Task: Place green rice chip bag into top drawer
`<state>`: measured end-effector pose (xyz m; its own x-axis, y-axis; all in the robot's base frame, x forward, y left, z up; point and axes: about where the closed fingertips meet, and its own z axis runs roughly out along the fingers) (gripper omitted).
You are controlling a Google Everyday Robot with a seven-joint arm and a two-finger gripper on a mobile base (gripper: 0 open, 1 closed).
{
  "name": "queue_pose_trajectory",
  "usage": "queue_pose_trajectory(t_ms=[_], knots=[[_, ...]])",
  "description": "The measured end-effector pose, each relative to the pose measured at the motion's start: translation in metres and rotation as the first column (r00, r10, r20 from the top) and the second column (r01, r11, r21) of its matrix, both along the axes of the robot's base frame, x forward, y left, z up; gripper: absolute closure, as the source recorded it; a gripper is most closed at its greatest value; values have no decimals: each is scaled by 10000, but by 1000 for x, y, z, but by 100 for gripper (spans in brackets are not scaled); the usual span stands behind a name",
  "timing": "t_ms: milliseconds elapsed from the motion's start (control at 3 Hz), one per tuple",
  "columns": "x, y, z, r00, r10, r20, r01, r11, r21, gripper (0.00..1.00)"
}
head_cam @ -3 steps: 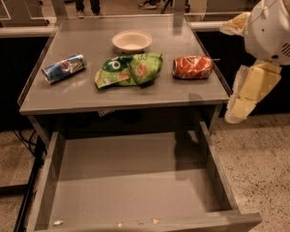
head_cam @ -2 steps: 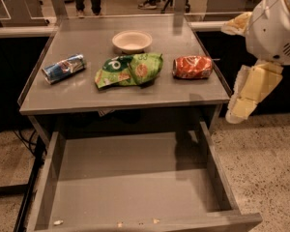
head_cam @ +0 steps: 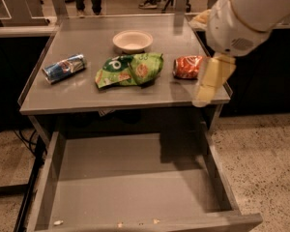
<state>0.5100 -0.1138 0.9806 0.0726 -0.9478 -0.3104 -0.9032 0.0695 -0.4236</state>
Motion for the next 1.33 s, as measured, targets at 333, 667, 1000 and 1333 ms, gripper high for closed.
queue_pose_trajectory(t_ms=[333, 667, 1000, 1333], knots=[[23, 14, -11, 9992, 74, 387, -84, 9997, 248, 0], [43, 21, -21, 9967, -55, 815, 0, 9977, 681, 0], [43, 21, -21, 9967, -55, 815, 0, 9977, 681, 0], [60, 33, -20, 9950, 128, 987, -204, 9968, 769, 0]])
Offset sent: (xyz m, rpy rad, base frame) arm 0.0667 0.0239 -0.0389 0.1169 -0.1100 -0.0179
